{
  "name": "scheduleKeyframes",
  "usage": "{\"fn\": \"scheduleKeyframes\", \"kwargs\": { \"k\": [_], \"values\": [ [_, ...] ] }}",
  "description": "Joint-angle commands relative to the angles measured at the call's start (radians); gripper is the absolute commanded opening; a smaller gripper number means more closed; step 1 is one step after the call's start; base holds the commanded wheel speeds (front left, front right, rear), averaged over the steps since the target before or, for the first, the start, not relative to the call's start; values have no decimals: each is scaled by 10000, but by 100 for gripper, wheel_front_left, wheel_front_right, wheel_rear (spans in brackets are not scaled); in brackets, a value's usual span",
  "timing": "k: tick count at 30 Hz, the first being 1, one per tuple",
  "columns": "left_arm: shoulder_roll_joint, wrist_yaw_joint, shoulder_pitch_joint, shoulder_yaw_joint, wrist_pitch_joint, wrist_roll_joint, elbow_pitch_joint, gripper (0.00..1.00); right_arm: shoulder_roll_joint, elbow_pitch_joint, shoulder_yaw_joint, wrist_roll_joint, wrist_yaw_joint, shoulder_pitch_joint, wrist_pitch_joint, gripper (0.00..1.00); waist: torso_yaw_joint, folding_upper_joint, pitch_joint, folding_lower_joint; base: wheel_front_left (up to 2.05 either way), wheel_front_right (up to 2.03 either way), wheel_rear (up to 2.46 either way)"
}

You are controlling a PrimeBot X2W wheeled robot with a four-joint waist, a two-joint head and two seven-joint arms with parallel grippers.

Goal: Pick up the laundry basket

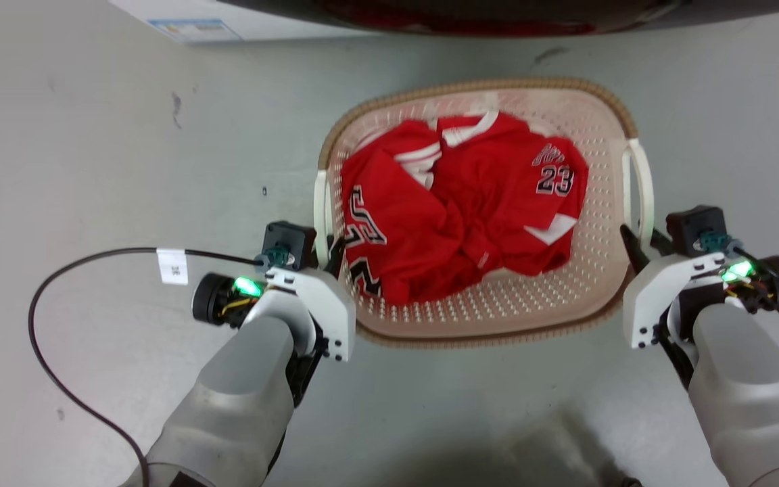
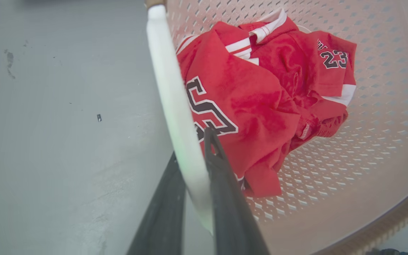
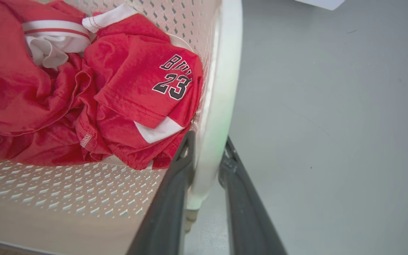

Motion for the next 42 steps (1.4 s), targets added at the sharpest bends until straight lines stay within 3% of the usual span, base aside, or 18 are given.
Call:
{"fn": "scheduleKeyframes", "kwargs": {
  "k": [1, 9, 19, 42],
  "values": [
    [3, -64, 107, -97, 40, -46, 58, 0, -52, 60, 65, 33, -13, 115, -21, 0, 46, 0, -296, 0, 0, 0, 0],
    [6, -265, 533, -660, 540, -995, 527, 0, 30, 912, 565, 199, -15, 435, 35, 0, 192, 0, -1742, 0, 0, 0, 0],
    [-7, -371, 1170, -1043, 1194, -1760, 1025, 0, 350, 1138, 1686, 628, -10, 1042, 708, 0, 258, 0, -3564, 0, 0, 0, 0],
    [274, -583, 2811, -1420, 3099, -2429, 1421, 0, 602, 1148, 4932, 3117, -10, 2564, 2561, 0, 452, 0, -6776, 0, 0, 0, 0]
  ]
}}
